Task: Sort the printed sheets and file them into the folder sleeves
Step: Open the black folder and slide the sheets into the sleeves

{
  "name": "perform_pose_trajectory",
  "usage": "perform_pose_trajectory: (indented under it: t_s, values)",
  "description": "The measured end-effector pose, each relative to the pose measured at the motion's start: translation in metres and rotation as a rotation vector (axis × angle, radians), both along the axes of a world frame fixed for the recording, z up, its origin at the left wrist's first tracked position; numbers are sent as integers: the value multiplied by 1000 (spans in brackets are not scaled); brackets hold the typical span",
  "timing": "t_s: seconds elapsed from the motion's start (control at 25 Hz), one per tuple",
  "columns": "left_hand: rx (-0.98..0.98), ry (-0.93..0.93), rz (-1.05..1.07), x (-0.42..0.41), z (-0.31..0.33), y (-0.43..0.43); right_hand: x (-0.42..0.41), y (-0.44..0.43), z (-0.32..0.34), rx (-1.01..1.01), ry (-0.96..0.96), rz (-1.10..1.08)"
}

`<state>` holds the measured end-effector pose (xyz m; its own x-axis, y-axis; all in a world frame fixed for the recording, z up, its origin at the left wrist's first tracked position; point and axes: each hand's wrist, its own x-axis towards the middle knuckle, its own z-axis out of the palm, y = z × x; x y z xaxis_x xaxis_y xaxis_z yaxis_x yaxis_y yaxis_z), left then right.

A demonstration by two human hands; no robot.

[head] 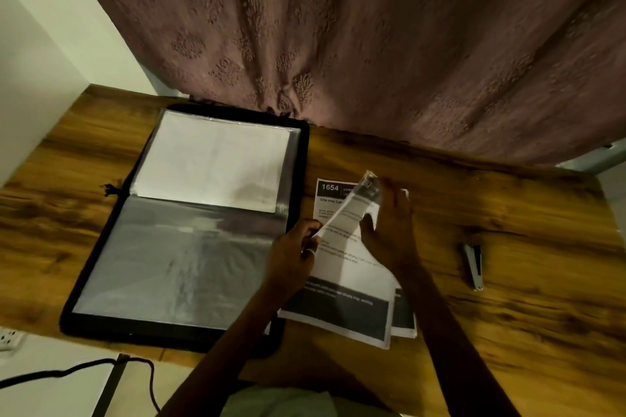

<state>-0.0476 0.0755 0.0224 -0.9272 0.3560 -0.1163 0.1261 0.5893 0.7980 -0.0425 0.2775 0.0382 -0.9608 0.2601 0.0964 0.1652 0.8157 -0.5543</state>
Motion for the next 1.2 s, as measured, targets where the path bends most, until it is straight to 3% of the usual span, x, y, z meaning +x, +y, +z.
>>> perform_pose_trajectory:
  t_s: [0.16,0.28,0.48,0.56,0.68,0.76,0.88,1.0,1.08,1.2]
  values:
    - [-29,-36,-113,-24,41,-17,-31,38,61,-201,-145,151]
    - [-116,-61,-160,-46,57,-28,-39,53,64,-406,-334,314]
    - [-370,-142,-141,-75,40,-70,-24,46,35,-644,-379,-77]
    - [-204,-169,-79,-77,20,-85,-11,48,18,-700,-411,-203]
    - [214,-393,164,-65,3,-89,6,52,-10,-813,-374,-362]
    - [349,-471,263,-55,-7,-86,12,57,-21,-820,-352,-437]
    - [354,-453,289,-49,-11,-78,15,62,-30,-775,-359,-440]
    - [258,-408,309,-51,-13,-76,10,57,-25,-165,-346,-445]
    - [258,-397,322,-50,-16,-76,1,44,-15,67,-126,-238]
    - [284,-400,329,-44,-20,-78,-27,18,-5,13,-105,166]
